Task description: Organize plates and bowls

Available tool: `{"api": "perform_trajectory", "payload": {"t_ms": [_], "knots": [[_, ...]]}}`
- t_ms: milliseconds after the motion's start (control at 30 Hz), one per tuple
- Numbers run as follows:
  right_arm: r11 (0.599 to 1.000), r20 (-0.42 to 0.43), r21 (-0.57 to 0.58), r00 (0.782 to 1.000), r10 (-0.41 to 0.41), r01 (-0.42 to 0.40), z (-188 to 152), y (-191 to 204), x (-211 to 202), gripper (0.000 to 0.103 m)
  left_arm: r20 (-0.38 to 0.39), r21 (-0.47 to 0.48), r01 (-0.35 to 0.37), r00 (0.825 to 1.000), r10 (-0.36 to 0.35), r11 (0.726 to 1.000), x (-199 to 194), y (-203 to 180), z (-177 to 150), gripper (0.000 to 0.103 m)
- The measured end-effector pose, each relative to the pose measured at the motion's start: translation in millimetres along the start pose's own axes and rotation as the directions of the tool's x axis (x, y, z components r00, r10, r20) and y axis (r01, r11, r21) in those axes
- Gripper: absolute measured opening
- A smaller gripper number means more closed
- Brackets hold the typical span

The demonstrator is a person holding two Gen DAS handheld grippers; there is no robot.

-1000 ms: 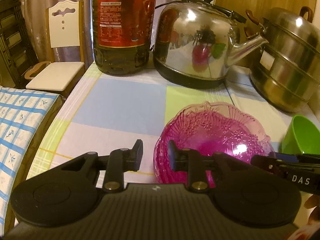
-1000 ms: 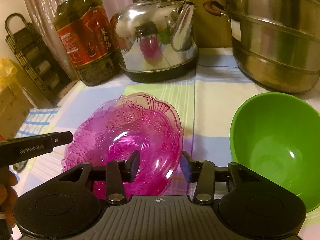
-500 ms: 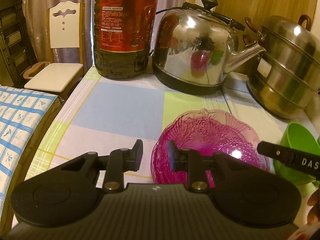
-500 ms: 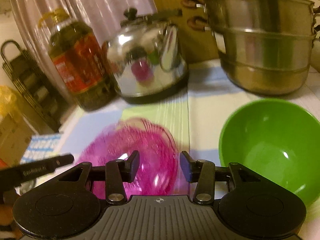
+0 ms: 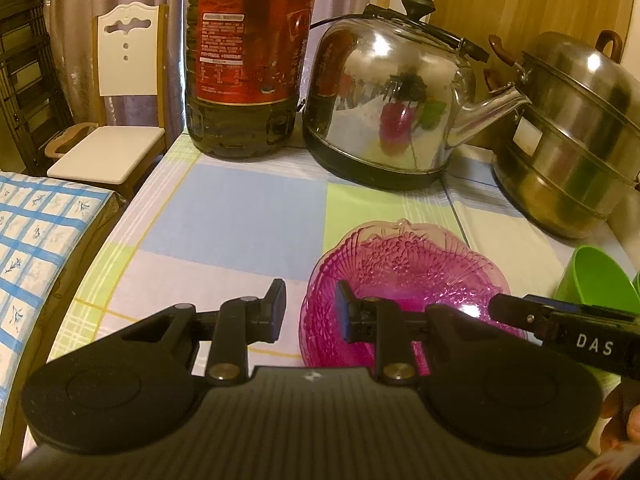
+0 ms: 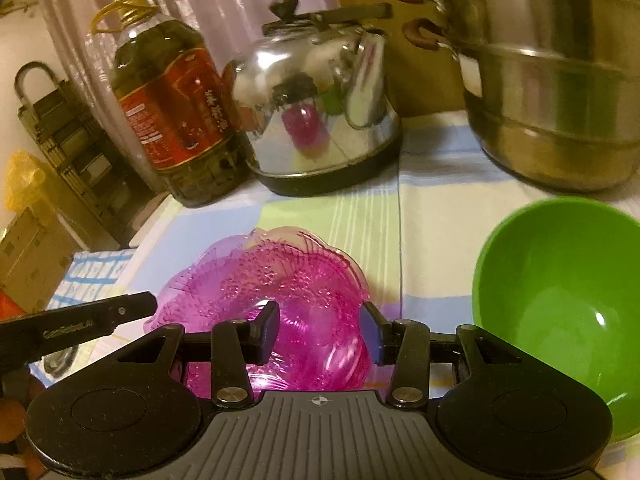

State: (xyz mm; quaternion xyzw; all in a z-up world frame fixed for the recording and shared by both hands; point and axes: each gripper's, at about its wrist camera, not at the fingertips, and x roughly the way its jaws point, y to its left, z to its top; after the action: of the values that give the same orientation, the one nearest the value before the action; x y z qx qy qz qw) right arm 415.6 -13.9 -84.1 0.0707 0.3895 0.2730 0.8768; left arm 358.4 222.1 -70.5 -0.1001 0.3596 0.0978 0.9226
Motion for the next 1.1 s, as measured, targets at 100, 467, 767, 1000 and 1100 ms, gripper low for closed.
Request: {"api": "perform_trajectory", "payload": {"t_ms": [100, 467, 767, 1000, 1100], "knots": [[0.999, 0.011, -0.036, 1.000, -0.004, 0.004, -1, 6, -5, 0.044, 0.001, 0.001, 0.003, 1.000, -0.003, 1.000, -2, -1, 0, 0.023], [0.987, 0.023, -0.149, 0.998, -0.050, 0.053, -6, 28, -55, 0.045, 0.001, 0.028, 0.030, 1.000, -0.030, 0.999, -46, -16, -14, 0.023], [0.990, 0.022, -0.094, 0.994, -0.108, 0.109, -31, 17, -133, 0.045, 0.006, 0.064, 0.035, 0.999, -0.035, 0.997, -106, -46, -50, 0.034], [0.975, 0.021, -0.007, 0.975, -0.220, 0.220, -66, -16, -208, 0.045, -0.009, 0.073, 0.075, 0.997, -0.075, 0.994, -149, -79, -82, 0.041], [0.965, 0.030, 0.007, 0.964, -0.262, 0.262, -81, -28, -240, 0.045, -0.022, 0.076, 0.092, 0.996, -0.091, 0.993, -168, -95, -95, 0.042]]}}
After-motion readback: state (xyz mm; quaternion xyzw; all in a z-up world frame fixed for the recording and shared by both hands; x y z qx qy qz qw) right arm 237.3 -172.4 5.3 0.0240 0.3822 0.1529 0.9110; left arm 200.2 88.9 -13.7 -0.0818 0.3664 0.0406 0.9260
